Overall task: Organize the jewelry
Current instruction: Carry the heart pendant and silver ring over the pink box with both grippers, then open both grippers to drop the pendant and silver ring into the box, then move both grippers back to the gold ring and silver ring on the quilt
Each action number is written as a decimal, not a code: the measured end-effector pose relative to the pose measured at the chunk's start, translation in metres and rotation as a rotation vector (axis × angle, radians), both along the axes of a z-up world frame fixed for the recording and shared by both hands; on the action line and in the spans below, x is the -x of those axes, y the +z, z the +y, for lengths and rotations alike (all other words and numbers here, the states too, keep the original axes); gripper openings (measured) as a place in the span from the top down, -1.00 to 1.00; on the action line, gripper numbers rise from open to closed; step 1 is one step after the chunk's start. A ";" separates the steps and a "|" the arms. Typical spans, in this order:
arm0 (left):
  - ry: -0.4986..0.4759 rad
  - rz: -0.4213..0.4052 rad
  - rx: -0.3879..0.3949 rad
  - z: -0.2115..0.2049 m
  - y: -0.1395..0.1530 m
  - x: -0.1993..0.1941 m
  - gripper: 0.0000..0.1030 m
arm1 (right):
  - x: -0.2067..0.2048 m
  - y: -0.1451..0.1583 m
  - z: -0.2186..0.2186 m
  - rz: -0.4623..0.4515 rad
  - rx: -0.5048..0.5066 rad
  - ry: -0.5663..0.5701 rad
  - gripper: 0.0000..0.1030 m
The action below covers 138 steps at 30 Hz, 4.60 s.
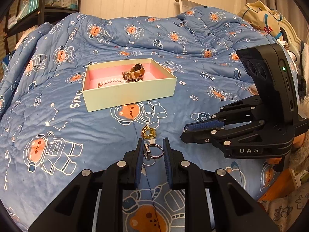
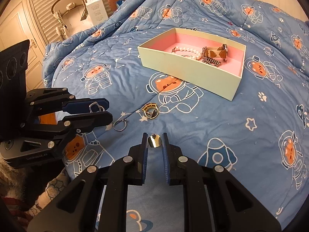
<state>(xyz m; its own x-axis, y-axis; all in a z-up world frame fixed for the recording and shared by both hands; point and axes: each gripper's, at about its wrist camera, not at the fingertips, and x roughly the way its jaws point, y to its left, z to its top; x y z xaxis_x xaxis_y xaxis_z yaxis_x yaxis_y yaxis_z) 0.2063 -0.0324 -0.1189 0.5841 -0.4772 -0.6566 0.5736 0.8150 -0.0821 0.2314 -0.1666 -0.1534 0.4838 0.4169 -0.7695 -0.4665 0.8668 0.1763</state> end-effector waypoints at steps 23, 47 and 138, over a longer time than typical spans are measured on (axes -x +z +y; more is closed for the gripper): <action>0.072 -0.022 0.033 -0.007 0.035 -0.035 0.62 | -0.026 0.059 0.000 -0.125 0.007 0.022 0.72; 0.106 0.084 0.021 -0.013 0.036 -0.139 0.62 | -0.135 0.054 -0.019 -0.029 0.037 -0.057 0.71; 0.306 0.093 0.090 0.046 0.017 -0.080 -0.87 | -0.064 0.025 -0.005 -0.058 0.056 -0.071 -0.46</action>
<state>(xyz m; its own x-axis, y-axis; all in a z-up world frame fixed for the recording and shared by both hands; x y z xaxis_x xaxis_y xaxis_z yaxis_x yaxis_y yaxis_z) 0.2861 0.0133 -0.1021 0.6488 -0.3473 -0.6770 0.2896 0.9355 -0.2023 0.2958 -0.1716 -0.1282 0.5549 0.3369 -0.7606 -0.4117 0.9057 0.1009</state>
